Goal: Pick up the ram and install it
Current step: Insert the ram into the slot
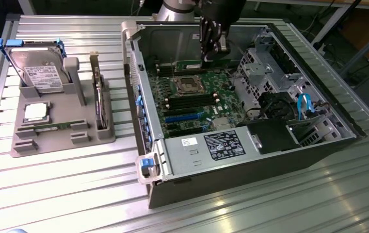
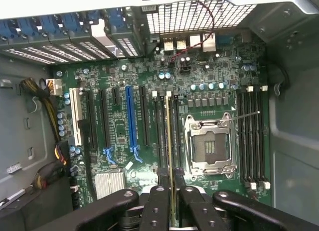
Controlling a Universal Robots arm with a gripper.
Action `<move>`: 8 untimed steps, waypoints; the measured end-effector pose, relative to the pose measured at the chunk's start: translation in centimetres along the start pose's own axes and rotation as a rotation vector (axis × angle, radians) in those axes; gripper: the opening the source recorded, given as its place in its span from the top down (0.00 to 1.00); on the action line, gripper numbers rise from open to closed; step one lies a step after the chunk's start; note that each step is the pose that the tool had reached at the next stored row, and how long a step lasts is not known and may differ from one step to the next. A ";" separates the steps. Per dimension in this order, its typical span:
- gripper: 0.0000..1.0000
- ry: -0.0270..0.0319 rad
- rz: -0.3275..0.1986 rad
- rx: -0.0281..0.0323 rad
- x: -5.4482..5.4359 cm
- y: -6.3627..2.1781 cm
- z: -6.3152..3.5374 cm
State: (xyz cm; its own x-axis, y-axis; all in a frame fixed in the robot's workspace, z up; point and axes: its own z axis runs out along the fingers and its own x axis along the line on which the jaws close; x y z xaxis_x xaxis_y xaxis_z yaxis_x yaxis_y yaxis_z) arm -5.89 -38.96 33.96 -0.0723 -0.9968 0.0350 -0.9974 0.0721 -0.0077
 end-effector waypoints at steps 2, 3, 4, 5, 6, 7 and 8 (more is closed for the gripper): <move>0.86 0.0030 -0.003 0.0003 0.0 0.00 0.12; 0.86 0.0029 -0.003 0.0004 0.0 0.00 0.13; 0.86 0.0029 -0.003 0.0003 0.0 0.00 0.13; 0.86 -0.0014 -0.003 0.0005 0.0 0.00 0.17; 0.86 -0.0060 -0.003 0.0002 0.0 -0.02 0.23; 0.86 -0.0093 -0.003 0.0001 0.0 -0.05 0.38; 0.86 -0.0094 -0.003 0.0002 0.0 -0.06 0.69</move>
State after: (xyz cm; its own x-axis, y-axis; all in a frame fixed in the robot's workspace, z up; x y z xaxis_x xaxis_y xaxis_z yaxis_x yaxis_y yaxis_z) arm -5.82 -38.96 33.27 -0.0692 -0.9973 0.0257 -0.9976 0.0690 -0.0078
